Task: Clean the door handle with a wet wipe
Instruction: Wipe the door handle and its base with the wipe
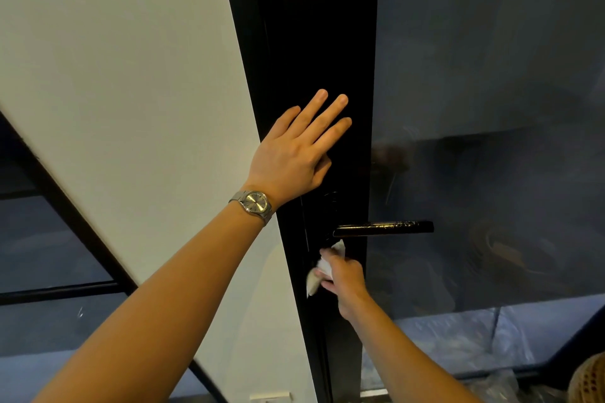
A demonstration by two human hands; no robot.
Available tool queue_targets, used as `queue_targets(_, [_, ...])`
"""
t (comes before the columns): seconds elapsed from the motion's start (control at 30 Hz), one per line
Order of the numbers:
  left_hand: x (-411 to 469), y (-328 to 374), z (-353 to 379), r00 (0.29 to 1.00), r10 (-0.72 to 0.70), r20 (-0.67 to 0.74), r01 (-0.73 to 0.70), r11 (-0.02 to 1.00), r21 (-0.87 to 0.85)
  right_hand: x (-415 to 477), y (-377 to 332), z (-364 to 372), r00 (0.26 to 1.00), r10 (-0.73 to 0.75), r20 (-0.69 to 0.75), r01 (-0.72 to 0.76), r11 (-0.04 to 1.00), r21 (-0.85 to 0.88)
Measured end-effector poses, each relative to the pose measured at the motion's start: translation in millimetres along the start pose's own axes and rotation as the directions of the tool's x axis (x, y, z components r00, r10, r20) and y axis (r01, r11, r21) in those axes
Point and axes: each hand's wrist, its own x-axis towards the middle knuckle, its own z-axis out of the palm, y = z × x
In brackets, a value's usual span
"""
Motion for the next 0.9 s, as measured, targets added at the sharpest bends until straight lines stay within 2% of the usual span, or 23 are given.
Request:
queue_targets(0.07, [0, 0, 0, 1.000, 0.005, -0.003, -0.005, 1.000, -0.005, 3, -5, 4, 0.983, 0.141, 0.114, -0.166, 0.953, 0.255])
queue_targets(0.13, [0, 0, 0, 1.000, 0.012, -0.006, -0.012, 1.000, -0.005, 1, -8, 6, 0.968, 0.165, 0.189, -0.231, 0.880, 0.415])
queue_targets(0.23, [0, -1, 1, 1.000, 0.019, -0.002, -0.019, 1.000, -0.003, -3, -12, 1, 0.955, 0.158, 0.250, -0.266, 0.829, 0.493])
queue_targets(0.33, [0, -1, 1, 1.000, 0.013, 0.001, -0.013, 1.000, -0.001, 9, -16, -12, 0.968, 0.154, 0.198, -0.238, 0.815, 0.528])
queue_targets(0.47, [-1, 0, 0, 1.000, 0.011, -0.001, -0.011, 1.000, -0.024, 18, -17, -25, 0.982, 0.157, 0.102, -0.187, 0.859, 0.477])
queue_targets(0.67, [-2, -2, 0, 1.000, 0.017, 0.010, -0.016, 1.000, -0.026, -4, -22, -33, 0.947, 0.228, 0.225, -0.313, 0.811, 0.495])
queue_targets(0.77, [-1, -2, -1, 1.000, 0.012, 0.014, -0.012, 0.999, -0.037, -9, -28, -33, 0.940, 0.229, 0.254, -0.331, 0.795, 0.509])
queue_targets(0.83, [-1, -2, -1, 1.000, 0.012, 0.018, -0.011, 0.999, -0.040, -10, -30, -30, 0.954, 0.198, 0.226, -0.285, 0.836, 0.469])
queue_targets(0.9, [0, -2, -2, 1.000, 0.011, 0.024, -0.010, 0.999, -0.040, -8, -28, -27, 0.991, 0.072, 0.110, -0.099, 0.962, 0.256])
